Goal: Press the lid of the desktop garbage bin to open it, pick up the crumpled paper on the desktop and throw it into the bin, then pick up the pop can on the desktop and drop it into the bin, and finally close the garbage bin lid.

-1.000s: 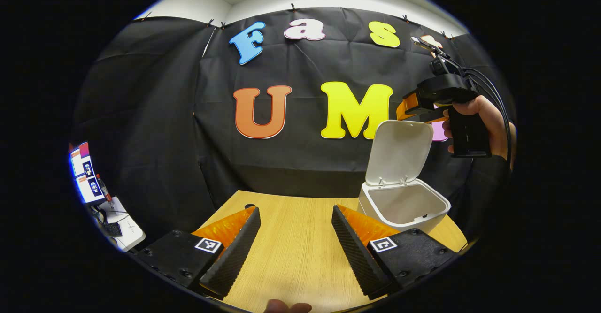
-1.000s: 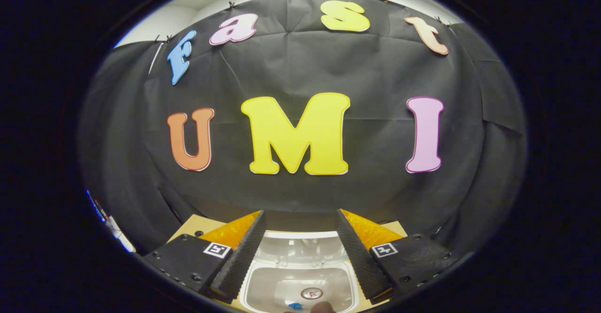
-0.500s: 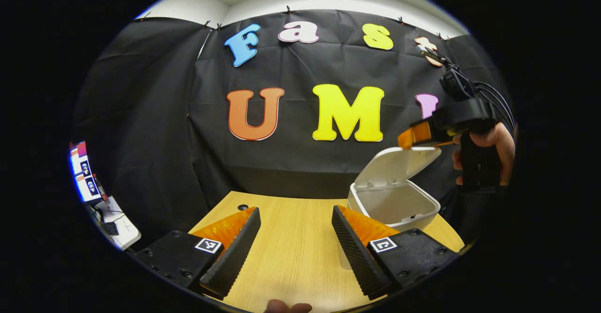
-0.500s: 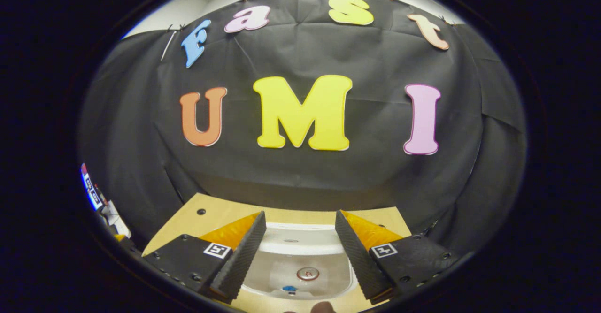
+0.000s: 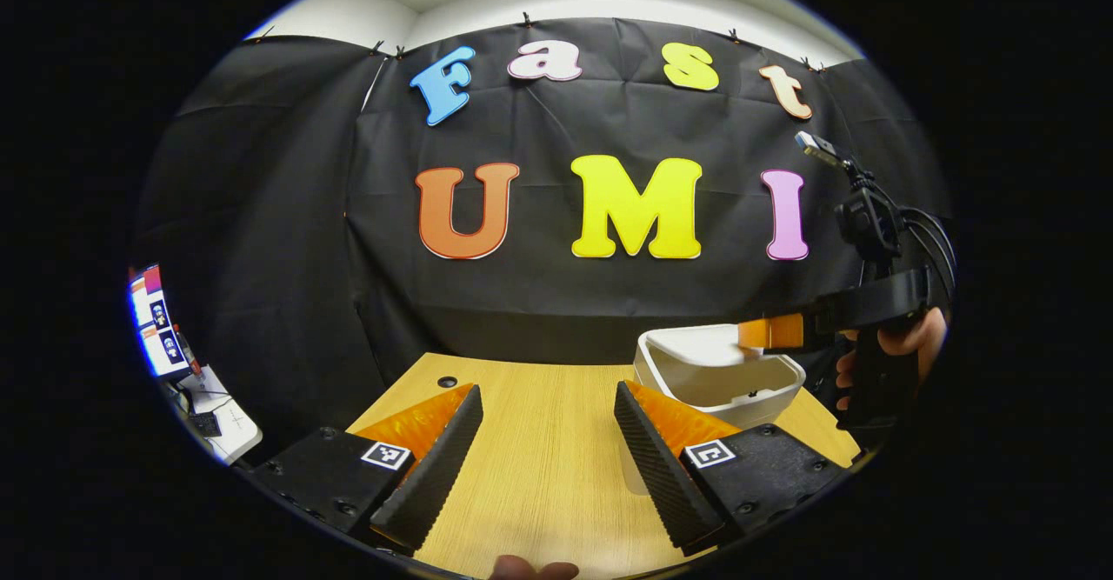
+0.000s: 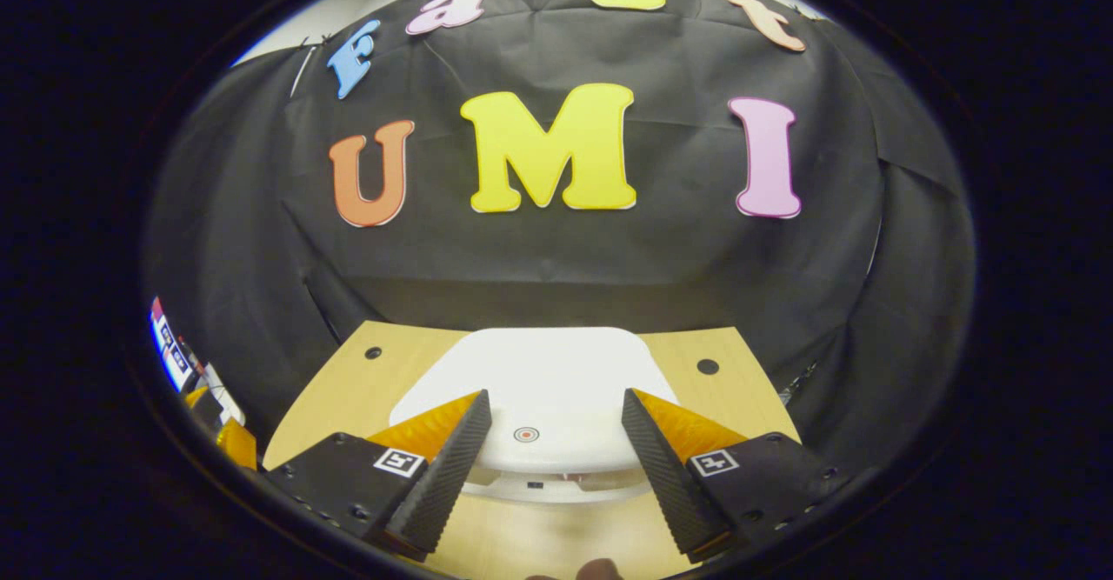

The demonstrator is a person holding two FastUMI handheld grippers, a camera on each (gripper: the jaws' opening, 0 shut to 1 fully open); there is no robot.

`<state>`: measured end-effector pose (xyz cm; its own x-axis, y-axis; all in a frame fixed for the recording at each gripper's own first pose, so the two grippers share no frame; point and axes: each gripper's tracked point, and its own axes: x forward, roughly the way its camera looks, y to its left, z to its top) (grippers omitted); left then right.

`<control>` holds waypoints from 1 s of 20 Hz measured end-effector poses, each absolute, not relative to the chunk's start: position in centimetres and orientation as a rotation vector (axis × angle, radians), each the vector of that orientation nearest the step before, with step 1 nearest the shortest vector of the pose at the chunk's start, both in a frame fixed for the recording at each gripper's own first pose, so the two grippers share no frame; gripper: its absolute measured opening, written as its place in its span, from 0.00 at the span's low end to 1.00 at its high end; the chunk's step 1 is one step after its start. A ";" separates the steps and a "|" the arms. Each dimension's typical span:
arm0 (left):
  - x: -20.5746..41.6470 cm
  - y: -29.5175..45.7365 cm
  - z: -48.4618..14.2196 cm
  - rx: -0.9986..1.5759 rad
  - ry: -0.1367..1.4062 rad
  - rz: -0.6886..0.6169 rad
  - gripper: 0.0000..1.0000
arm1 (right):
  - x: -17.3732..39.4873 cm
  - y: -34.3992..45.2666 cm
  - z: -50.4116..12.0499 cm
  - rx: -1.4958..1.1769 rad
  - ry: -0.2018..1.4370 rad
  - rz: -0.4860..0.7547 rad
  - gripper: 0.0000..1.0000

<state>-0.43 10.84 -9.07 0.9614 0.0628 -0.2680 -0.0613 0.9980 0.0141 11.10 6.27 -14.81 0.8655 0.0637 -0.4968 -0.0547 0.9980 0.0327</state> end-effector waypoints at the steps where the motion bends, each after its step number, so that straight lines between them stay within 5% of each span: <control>1: -0.7 10.1 -9.6 0.008 0.271 0.060 0.98 | 10.9 6.3 -15.4 0.011 0.529 0.062 0.95; 20: -1.2 9.4 -11.0 0.004 0.270 0.054 0.98 | 9.6 6.5 -18.1 -0.017 0.568 0.042 0.96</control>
